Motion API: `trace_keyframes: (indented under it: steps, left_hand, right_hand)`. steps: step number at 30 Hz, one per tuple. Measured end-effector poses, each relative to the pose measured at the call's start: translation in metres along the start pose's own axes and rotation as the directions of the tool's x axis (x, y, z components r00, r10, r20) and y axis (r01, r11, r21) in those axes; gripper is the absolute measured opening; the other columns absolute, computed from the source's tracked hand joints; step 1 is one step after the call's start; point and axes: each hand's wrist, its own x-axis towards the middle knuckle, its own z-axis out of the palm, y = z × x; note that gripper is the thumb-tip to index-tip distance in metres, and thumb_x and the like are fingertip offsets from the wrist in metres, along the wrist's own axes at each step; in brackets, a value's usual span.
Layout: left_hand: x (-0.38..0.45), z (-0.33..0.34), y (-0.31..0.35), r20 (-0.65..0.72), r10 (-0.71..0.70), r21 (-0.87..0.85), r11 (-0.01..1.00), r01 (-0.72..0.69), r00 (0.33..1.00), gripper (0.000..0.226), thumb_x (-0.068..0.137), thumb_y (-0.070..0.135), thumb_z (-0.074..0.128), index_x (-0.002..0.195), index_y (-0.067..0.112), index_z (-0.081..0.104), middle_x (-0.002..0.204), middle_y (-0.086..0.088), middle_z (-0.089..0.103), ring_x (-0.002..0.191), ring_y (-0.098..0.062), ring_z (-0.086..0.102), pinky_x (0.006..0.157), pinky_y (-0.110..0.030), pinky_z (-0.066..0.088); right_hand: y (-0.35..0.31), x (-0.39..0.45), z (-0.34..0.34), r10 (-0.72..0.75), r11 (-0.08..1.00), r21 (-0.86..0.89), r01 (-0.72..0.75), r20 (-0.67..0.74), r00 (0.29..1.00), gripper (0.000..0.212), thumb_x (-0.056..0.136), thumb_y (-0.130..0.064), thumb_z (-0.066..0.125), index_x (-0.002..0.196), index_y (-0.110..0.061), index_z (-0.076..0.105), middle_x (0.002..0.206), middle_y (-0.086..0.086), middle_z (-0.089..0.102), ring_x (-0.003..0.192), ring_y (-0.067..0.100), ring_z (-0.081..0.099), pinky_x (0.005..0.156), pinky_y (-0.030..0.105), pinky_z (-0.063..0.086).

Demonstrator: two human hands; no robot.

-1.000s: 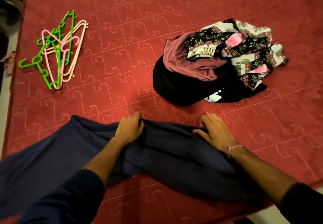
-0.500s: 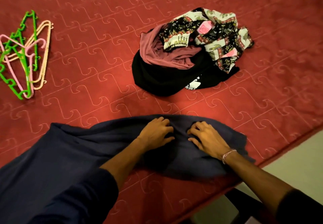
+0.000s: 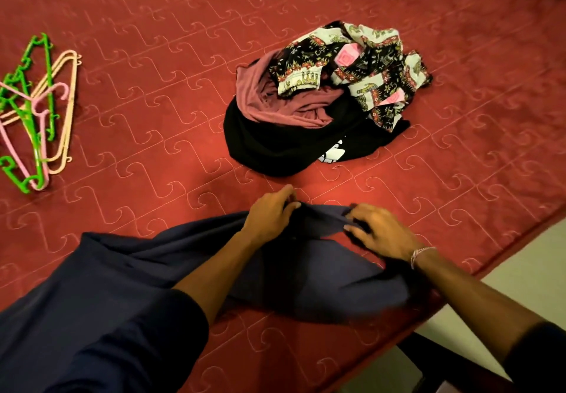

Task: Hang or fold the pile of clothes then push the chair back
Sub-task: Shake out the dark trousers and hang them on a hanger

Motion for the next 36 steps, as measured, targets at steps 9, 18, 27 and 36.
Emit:
trace_keyframes:
  steps: [9,18,27,36]
  left_hand:
    - [0.041,-0.009,-0.004,-0.101,-0.030,0.230,0.972,0.053,0.994,0.019,0.104,0.036,0.045,0.107,0.017,0.045,0.096,-0.010,0.068,0.087,-0.039,0.064,0.063,-0.041,0.041]
    - [0.049,-0.001,-0.015,-0.177,-0.038,0.286,0.954,0.088,0.983,0.024,0.106,0.036,0.037,0.114,0.015,0.042,0.086,-0.015,0.070,0.079,-0.043,0.065,0.060,-0.043,0.042]
    - [0.037,-0.008,-0.010,-0.282,0.222,0.373,0.922,-0.107,0.933,0.019,0.102,0.038,0.034,0.101,0.019,0.041,0.055,-0.003,0.056,0.043,-0.032,0.054,0.039,-0.031,0.033]
    - [0.052,0.017,-0.029,-0.228,0.088,0.571,0.819,0.060,0.970,0.020,0.099,0.032,0.058,0.105,0.016,0.050,0.078,-0.008,0.063,0.053,-0.035,0.062,0.039,-0.029,0.030]
  right_hand:
    - [0.050,0.066,-0.070,0.352,0.917,-0.230,-0.325,0.089,0.932,0.026,0.088,-0.031,0.057,0.109,-0.021,0.068,0.108,0.014,0.071,0.103,0.036,0.066,0.076,0.039,0.051]
    - [0.081,0.074,-0.097,0.413,0.909,0.013,-0.418,0.130,0.902,0.010,0.084,-0.026,0.072,0.081,-0.018,0.068,0.080,0.007,0.071,0.082,0.031,0.067,0.066,0.034,0.045]
    - [0.104,0.028,-0.116,0.478,0.398,0.848,-0.350,0.134,0.868,0.016,0.098,-0.023,0.059,0.107,-0.012,0.066,0.090,0.004,0.073,0.075,0.014,0.068,0.068,0.030,0.057]
    - [0.125,0.065,-0.056,0.430,0.868,-0.195,-0.457,-0.166,0.887,0.042,0.103,-0.054,0.037,0.108,-0.013,0.047,0.098,0.026,0.067,0.094,0.047,0.063,0.064,0.043,0.037]
